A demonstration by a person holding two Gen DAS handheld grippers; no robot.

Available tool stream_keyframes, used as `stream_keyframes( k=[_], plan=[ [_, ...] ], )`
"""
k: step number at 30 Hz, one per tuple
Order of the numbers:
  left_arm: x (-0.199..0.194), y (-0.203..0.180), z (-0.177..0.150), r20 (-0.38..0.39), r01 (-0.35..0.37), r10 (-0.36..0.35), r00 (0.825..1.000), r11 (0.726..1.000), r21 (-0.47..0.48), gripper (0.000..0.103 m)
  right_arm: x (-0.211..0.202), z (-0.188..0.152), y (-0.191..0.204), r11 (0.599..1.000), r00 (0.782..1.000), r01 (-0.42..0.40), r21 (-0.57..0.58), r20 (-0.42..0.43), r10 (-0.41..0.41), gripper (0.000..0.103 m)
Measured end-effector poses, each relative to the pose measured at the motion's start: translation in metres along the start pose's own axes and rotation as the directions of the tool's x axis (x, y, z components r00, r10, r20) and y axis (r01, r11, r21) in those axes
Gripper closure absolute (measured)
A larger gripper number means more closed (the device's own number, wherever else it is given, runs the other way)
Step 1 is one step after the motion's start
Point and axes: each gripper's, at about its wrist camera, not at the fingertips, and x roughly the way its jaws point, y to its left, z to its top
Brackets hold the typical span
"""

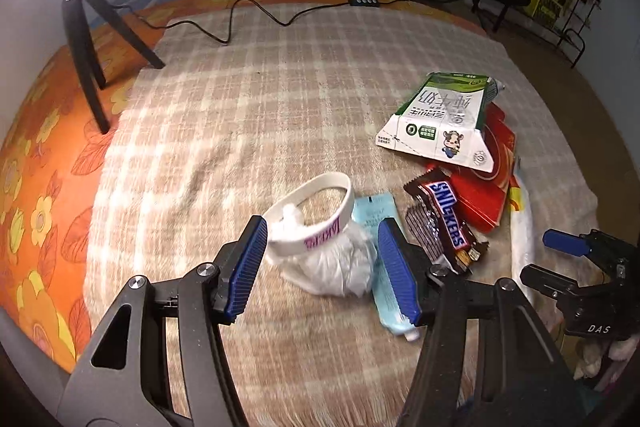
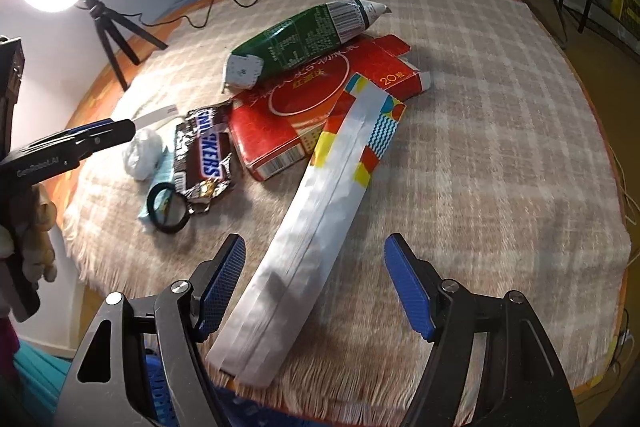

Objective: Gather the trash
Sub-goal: 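Grasp the white plastic bag with the left tool while the right tool grasps the paper strip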

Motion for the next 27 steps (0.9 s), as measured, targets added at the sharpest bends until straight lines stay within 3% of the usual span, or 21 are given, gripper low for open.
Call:
stream_keyframes(
  k=[4, 6, 10, 12, 16, 18, 23, 27],
  plan=[
    [0.014, -0.003, 0.006, -0.016, -0.005, 0.006, 1.000, 1.000, 0.028, 0.046, 0.006, 0.003, -0.003, 1.000, 1.000, -0.004, 0.013, -0.004, 0.004, 0.031],
    [0.021, -0.003, 0.009, -0.028, -0.001, 0.002, 1.000, 1.000, 0.022, 0.058, 0.006, 0.005, -0.003, 1.000, 1.000, -0.004, 0.009, 0.000, 0.004, 0.031],
    [0.027, -0.001, 0.012, -0.031, -0.006, 0.006, 0.999, 1.000, 0.016, 0.066, 0.009, 0.007, -0.002, 1.000, 1.000, -0.005, 0.000, 0.006, 0.005, 0.031],
    [0.029, 0.000, 0.014, -0.030, -0.003, 0.004, 1.000, 1.000, 0.018, 0.079, 0.011, 0.008, 0.000, 1.000, 1.000, 0.000, -0.011, 0.009, 0.000, 0.031],
    [0.032, 0.005, 0.017, -0.030, 0.013, -0.013, 0.999, 1.000, 0.010, 0.088, 0.014, 0.012, 0.004, 1.000, 1.000, 0.004, -0.013, 0.013, -0.004, 0.032],
    [0.032, 0.008, 0.018, -0.027, 0.020, -0.020, 0.999, 1.000, -0.003, 0.088, 0.011, 0.009, 0.000, 1.000, 1.000, 0.006, -0.007, 0.020, -0.006, 0.038],
    [0.028, 0.018, 0.020, -0.013, 0.032, -0.032, 0.999, 0.999, -0.031, 0.095, 0.009, 0.009, -0.005, 1.000, 1.000, 0.020, 0.003, 0.023, -0.020, 0.068],
    [0.025, 0.031, 0.020, -0.010, 0.058, -0.059, 0.998, 0.995, -0.085, 0.097, 0.006, 0.008, -0.012, 1.000, 1.000, 0.003, 0.024, 0.030, -0.004, 0.084]
  ],
)
